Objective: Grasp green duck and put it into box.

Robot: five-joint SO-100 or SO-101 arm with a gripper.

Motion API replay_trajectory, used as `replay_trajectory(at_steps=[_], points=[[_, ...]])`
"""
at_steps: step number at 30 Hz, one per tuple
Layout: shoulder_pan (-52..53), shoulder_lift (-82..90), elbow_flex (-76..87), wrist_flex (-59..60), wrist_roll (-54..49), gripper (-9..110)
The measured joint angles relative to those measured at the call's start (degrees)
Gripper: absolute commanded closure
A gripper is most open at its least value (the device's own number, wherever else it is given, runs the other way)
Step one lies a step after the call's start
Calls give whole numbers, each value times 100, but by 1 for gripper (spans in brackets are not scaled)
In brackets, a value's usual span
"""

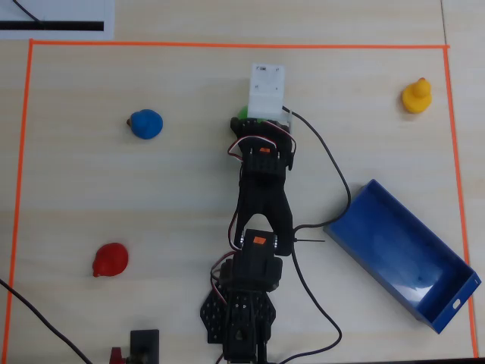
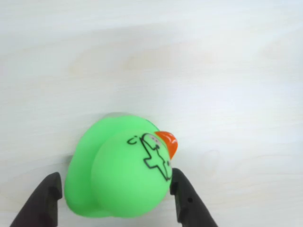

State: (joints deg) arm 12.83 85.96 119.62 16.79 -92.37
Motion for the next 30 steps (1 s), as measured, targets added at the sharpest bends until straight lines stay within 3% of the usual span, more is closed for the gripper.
replay_trajectory(at_steps=[22,24,27,30], points=[[-9,-817,-571,-387,97,73],[-9,-905,-677,-404,97,78],[18,-940,-738,-404,18,98],[53,-940,-738,-431,-35,101]])
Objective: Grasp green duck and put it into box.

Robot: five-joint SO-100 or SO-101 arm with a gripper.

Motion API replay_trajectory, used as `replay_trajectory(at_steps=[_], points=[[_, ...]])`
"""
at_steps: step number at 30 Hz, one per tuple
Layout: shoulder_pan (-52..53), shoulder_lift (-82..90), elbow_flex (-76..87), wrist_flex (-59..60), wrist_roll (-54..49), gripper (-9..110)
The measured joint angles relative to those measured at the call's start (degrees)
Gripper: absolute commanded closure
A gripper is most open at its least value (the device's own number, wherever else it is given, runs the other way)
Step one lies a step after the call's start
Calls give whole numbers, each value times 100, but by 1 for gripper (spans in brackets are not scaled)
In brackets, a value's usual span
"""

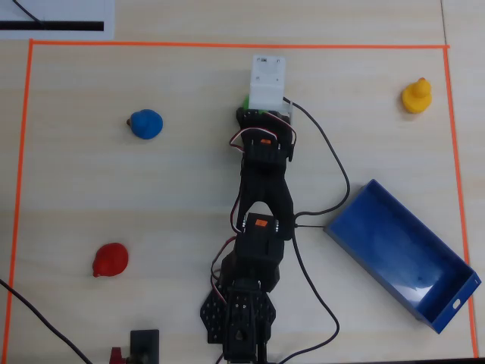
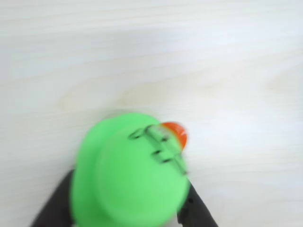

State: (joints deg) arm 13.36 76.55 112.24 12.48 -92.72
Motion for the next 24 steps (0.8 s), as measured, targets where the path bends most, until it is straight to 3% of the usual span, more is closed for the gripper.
replay_trajectory(at_steps=[14,24], points=[[475,712,70,272,0,101],[1793,3182,-791,3032,483,101]])
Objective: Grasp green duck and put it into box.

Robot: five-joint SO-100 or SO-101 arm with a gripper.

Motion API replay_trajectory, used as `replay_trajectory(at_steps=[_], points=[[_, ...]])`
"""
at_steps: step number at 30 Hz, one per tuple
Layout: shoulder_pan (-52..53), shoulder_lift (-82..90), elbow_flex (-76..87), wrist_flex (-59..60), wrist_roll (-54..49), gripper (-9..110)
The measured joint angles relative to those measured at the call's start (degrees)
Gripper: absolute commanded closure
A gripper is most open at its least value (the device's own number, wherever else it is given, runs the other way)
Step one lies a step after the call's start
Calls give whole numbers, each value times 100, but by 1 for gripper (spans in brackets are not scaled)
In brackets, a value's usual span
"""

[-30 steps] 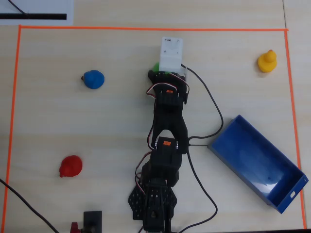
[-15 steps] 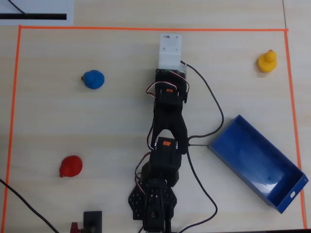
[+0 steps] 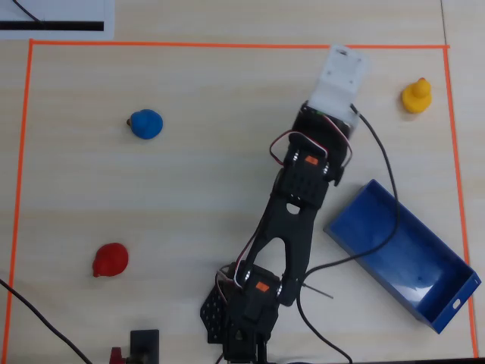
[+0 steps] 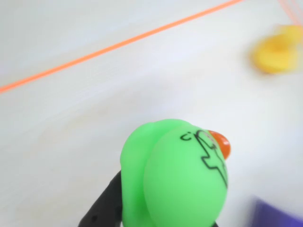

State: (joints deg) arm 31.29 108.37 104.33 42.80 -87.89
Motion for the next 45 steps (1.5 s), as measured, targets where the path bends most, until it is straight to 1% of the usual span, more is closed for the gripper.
replay_trajectory(at_steps=[3,6,12,16,23,28,31,37,40,45], points=[[712,193,-343,800,-62,101],[1591,158,-519,1345,-290,101],[3287,-369,-729,1916,-773,101],[3955,-501,-738,2136,-967,101],[4210,-1125,-729,2294,-1187,101],[4368,-1872,-729,2127,-1327,101],[4421,-2294,-738,1802,-1503,101],[4518,-2566,-738,1222,-1758,89],[4535,-2575,-738,1230,-1881,80],[4553,-2531,-747,1582,-2074,74]])
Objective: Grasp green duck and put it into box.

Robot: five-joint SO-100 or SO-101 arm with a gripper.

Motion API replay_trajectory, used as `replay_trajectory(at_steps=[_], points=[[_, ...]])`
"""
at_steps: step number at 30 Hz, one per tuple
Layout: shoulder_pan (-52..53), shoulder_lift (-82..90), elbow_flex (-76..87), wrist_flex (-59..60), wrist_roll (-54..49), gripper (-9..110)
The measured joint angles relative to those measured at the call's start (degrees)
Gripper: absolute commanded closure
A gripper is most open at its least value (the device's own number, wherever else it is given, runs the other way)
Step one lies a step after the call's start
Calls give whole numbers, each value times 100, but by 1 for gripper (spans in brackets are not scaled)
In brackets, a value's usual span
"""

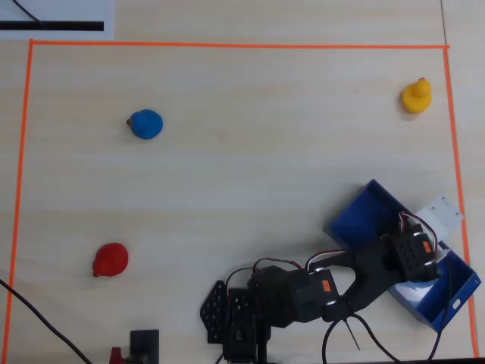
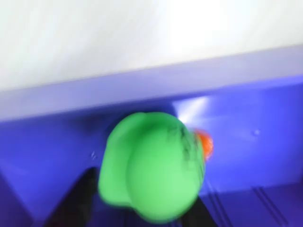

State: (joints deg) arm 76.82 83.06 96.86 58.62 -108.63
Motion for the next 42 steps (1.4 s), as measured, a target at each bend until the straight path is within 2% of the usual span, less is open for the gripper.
replay_trajectory(at_steps=[7,10,12,13,18,23,27,30,34,42], points=[[-105,888,53,308,105,77],[-396,1441,70,272,554,88],[-729,1916,132,97,958,100],[-940,2171,211,-35,1195,101],[-2698,3551,1107,-1239,2259,101],[-5168,5133,3076,-2769,2259,101],[-6785,6416,4843,-3050,2109,101],[-7497,7515,6170,-2698,1828,101],[-7559,8886,7479,-1345,1687,101],[-7559,10187,8068,694,1635,101]])
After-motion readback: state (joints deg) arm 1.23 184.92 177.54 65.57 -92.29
